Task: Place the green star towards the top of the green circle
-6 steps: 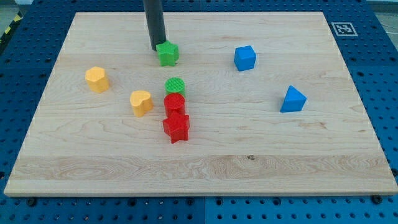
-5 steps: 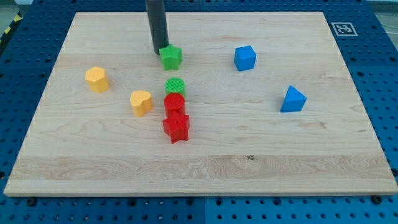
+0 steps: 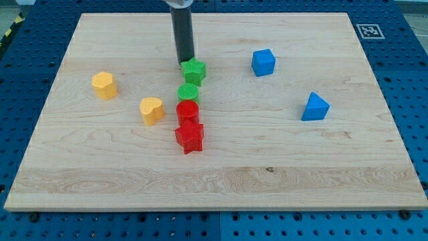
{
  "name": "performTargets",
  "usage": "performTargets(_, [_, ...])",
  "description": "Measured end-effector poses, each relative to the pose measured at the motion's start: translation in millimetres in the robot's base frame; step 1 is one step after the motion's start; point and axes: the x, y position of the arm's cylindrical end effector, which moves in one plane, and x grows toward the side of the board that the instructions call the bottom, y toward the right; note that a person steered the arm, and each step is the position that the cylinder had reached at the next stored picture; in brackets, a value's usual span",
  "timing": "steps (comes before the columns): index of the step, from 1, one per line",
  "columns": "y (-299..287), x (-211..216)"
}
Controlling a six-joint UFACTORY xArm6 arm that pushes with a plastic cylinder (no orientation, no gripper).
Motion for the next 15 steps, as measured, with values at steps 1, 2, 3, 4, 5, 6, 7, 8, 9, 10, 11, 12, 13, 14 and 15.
performTargets(1, [10, -3])
performTargets(2, [25, 4])
performTargets(3, [25, 9])
performTargets(4, [25, 9])
performTargets(5, [25, 18])
performTargets(6, [25, 18])
performTargets(7, [18, 25])
performTargets(8, [18, 25])
performTargets(9, [18, 31])
performTargets(10, [18, 29])
performTargets(11, [18, 23])
performTargets(12, [18, 19])
performTargets(13, [18, 11])
performTargets(14, [18, 11])
performTargets(15, [30, 9])
